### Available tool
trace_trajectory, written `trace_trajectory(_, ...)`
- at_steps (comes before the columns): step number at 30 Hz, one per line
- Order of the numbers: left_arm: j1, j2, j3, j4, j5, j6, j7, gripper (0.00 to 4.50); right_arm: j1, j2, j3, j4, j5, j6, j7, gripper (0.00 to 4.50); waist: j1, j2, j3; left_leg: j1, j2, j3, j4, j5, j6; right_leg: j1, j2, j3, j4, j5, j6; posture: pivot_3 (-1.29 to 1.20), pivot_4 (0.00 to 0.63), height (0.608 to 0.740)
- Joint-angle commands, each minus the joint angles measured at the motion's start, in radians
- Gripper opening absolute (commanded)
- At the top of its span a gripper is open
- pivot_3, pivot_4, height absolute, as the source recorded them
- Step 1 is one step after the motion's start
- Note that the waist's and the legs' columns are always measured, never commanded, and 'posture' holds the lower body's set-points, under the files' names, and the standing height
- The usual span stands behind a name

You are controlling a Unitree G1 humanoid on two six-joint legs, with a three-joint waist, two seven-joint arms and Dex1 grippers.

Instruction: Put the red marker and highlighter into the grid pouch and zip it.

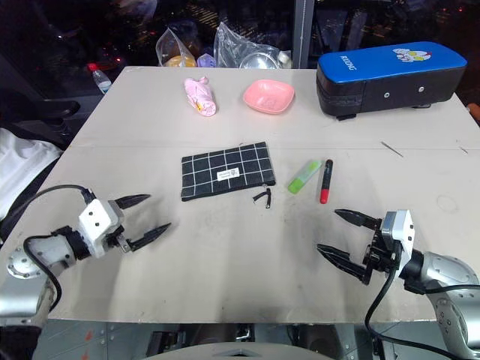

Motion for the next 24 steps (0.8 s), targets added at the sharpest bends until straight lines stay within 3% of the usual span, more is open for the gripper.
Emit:
trace_trajectory(1,-0.114,0.030,-0.046,0.153,0.092,-0.216,0.002,4.44,-0.021,0.005,0.002,-0.047,0.016,0.008,-0.023,4.50,0.004,0.000,0.000,0.000,0.000,0.000,0.000,0.000,0.000,0.000,0.000,0.000,0.000,0.000,0.000,0.00,0.150,0.740)
trace_trajectory(8,-0.383,0.010,-0.229,0.518,0.242,-0.545,-0.021,4.44,-0.018,0.000,0.006,-0.087,0.014,0.018,-0.048,4.50,0.015,-0.001,0.000,-0.001,-0.001,0.002,0.001,0.000,0.000,0.000,0.001,0.000,0.000,0.002,0.003,0.00,0.150,0.740)
trace_trajectory(14,-0.597,-0.028,-0.341,0.784,0.423,-0.699,0.149,4.44,-0.016,-0.002,-0.013,-0.079,0.006,-0.004,-0.052,4.50,0.020,-0.001,0.000,-0.001,-0.003,0.001,0.002,0.000,0.000,0.000,0.002,-0.001,0.002,0.002,0.004,0.00,0.150,0.740)
trace_trajectory(24,-0.782,-0.107,-0.475,0.956,0.574,-0.813,0.314,4.44,0.021,0.057,-0.060,-0.060,-0.034,-0.056,-0.149,4.50,0.032,-0.001,-0.001,-0.001,-0.004,0.001,0.004,0.000,0.000,0.001,0.002,-0.001,0.002,0.002,0.004,0.00,0.150,0.740)
